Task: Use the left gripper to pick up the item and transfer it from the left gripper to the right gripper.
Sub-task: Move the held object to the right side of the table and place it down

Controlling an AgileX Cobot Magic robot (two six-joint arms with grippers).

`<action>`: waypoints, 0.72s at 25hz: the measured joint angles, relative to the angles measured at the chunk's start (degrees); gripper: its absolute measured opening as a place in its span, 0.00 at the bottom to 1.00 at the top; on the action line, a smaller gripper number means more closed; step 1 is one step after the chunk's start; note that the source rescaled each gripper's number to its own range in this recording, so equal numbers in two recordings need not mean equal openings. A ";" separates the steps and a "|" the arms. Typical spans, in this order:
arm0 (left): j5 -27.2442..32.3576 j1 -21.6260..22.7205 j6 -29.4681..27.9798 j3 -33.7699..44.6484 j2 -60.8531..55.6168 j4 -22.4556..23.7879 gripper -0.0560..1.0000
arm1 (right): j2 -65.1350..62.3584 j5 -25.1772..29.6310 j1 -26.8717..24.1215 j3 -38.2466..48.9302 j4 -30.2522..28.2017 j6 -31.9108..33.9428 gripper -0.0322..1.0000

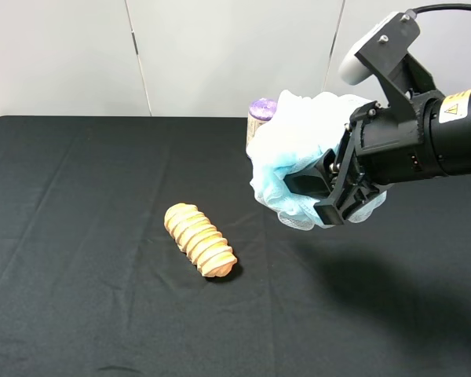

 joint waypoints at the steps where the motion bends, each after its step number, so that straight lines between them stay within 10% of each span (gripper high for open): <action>1: 0.00 2.04 0.00 0.00 0.00 0.00 1.00 | 0.00 0.00 0.00 0.00 0.00 0.00 0.03; 18: 0.00 25.23 0.00 0.00 0.00 0.00 1.00 | 0.00 -0.06 0.00 0.00 0.04 0.01 0.03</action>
